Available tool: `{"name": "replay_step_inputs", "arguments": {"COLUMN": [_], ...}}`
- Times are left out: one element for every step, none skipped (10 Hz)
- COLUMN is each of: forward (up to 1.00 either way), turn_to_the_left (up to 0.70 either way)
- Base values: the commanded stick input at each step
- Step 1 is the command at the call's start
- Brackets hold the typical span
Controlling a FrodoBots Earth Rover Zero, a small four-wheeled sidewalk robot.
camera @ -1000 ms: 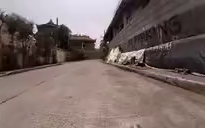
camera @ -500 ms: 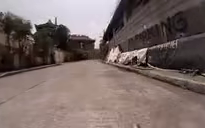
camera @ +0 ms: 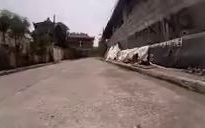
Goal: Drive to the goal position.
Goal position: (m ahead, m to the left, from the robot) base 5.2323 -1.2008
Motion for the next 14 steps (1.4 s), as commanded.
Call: {"name": "replay_step_inputs", "arguments": {"forward": [0.7,0.7,0.7,0.7,0.7,0.7,0.7,0.7,0.7,0.7,0.7,0.7,0.7,0.7], "turn_to_the_left": [0.0,0.0,0.0,0.0,0.0,0.0,0.0,0.0,0.0,0.0,0.0,0.0,0.0,0.0]}}
